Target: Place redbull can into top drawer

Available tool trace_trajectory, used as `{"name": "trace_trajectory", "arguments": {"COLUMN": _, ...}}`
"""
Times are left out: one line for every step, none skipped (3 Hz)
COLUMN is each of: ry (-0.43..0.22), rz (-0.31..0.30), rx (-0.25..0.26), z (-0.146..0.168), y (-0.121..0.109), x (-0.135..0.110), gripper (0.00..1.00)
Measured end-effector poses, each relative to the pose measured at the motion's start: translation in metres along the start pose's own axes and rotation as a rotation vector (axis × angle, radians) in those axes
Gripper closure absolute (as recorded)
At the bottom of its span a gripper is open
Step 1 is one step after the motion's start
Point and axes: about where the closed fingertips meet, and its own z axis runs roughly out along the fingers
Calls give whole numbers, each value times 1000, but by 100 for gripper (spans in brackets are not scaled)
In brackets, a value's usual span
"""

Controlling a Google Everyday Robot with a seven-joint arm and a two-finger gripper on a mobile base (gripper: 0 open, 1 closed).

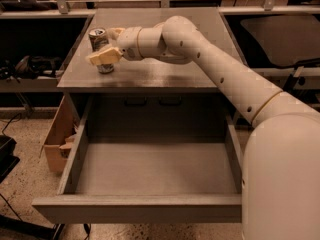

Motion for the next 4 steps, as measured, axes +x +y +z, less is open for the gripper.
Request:
{"name": "trace_trajectory", "arguments": {"ry": -45, "rz": -14, "rx": -33, "z": 23, "y": 15, "x": -11, "gripper": 49}}
{"name": "trace_trajectory", "arguments": {"ry": -79, "rz": 8, "rx": -29, "z": 35, "y": 13, "x": -5, "gripper": 72}}
{"name": "trace_trajectory", "arguments": {"ry": -108, "rz": -34, "rx": -14, "z": 25, "y": 29, "x": -26, "gripper": 97}}
{"name": "trace_trajectory", "arguments": {"ry": -86, "rz": -78, "rx": 32, "z": -3, "y": 58, "x": -57, "gripper": 100}}
